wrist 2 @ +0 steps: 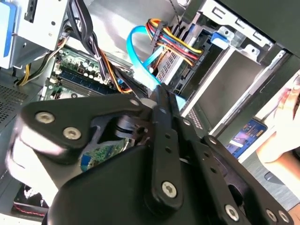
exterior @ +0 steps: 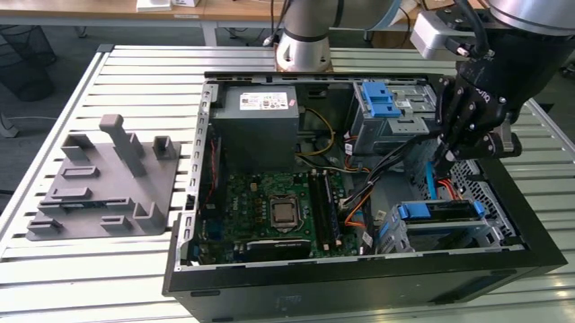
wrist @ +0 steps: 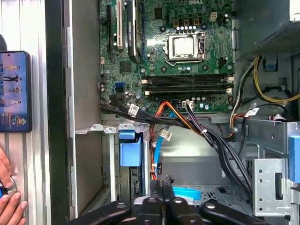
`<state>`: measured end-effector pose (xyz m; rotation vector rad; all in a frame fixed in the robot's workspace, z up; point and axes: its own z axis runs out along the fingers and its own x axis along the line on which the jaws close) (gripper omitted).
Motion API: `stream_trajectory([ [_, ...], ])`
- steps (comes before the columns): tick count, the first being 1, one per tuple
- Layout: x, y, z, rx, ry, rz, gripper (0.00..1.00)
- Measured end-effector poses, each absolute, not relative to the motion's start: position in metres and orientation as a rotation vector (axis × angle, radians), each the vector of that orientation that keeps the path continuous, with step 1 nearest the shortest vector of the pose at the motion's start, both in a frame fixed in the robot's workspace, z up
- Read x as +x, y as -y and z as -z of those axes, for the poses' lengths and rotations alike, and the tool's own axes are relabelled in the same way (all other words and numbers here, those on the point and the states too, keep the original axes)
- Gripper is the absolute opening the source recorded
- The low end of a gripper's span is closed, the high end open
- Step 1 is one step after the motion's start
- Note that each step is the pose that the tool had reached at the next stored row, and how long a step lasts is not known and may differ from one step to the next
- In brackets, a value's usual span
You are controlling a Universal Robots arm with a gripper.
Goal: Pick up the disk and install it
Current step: 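Insert the second disk wire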
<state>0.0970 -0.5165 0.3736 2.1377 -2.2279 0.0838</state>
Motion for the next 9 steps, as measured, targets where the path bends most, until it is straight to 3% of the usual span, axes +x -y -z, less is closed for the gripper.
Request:
stream_trajectory([
  [2, 0.1002, 0.5165, -0.3733, 2.139, 2.230, -0.080, 0.16],
  [3, 0.1015, 0.5165, -0.3732, 2.143, 2.234, -0.071, 0.11],
  [9, 0.1034, 0.5172, -0.3728, 2.149, 2.240, -0.058, 0.11],
])
